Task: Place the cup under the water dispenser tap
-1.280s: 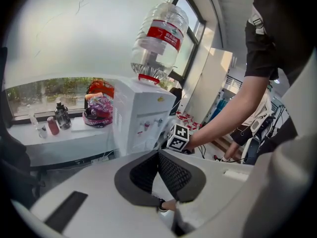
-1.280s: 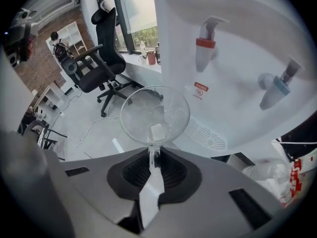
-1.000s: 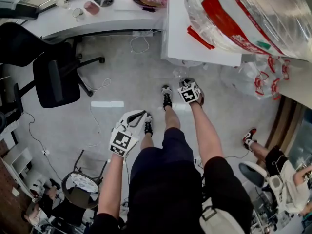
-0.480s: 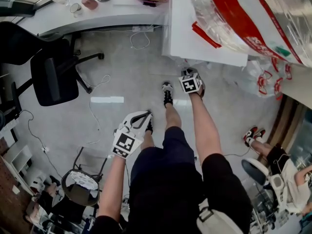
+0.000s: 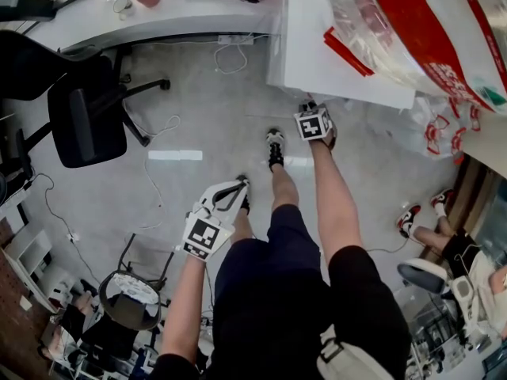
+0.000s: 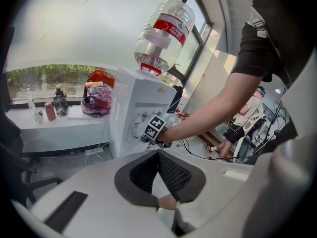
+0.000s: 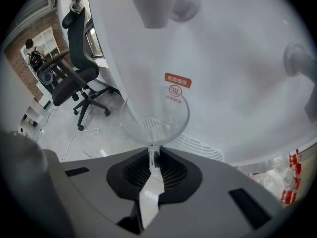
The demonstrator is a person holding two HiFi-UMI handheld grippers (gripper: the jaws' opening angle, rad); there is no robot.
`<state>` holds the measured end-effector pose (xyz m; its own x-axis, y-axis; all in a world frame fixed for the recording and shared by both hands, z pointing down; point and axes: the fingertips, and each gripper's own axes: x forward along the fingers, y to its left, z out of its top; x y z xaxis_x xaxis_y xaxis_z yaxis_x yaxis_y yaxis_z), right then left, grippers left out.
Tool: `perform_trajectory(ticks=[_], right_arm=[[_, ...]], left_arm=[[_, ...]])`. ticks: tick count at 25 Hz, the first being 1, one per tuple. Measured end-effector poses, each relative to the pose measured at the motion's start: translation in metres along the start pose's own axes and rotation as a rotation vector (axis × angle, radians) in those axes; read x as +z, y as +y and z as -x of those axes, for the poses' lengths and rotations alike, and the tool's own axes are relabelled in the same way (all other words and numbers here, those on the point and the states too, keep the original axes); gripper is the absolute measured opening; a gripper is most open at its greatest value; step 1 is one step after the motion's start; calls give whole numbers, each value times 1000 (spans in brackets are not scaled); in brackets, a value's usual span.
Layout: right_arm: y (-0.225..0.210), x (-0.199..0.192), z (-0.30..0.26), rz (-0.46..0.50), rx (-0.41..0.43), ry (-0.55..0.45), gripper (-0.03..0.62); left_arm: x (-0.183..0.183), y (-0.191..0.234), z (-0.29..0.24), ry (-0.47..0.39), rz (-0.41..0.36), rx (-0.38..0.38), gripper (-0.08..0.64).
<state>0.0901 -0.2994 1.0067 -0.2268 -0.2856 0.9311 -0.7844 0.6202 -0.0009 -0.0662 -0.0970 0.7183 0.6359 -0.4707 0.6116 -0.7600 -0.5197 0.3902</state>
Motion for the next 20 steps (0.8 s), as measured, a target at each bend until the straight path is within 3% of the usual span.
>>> perform_trajectory(ticks=[15,20], right_arm=[[-2,-6,-8,18,8,-5,23],[-4,-4,-1,9,6,-2,63]], left_arm=[[-12,-6,-3,13,19,1,-2],[-12,-12,-7,12,12,-8,-2]])
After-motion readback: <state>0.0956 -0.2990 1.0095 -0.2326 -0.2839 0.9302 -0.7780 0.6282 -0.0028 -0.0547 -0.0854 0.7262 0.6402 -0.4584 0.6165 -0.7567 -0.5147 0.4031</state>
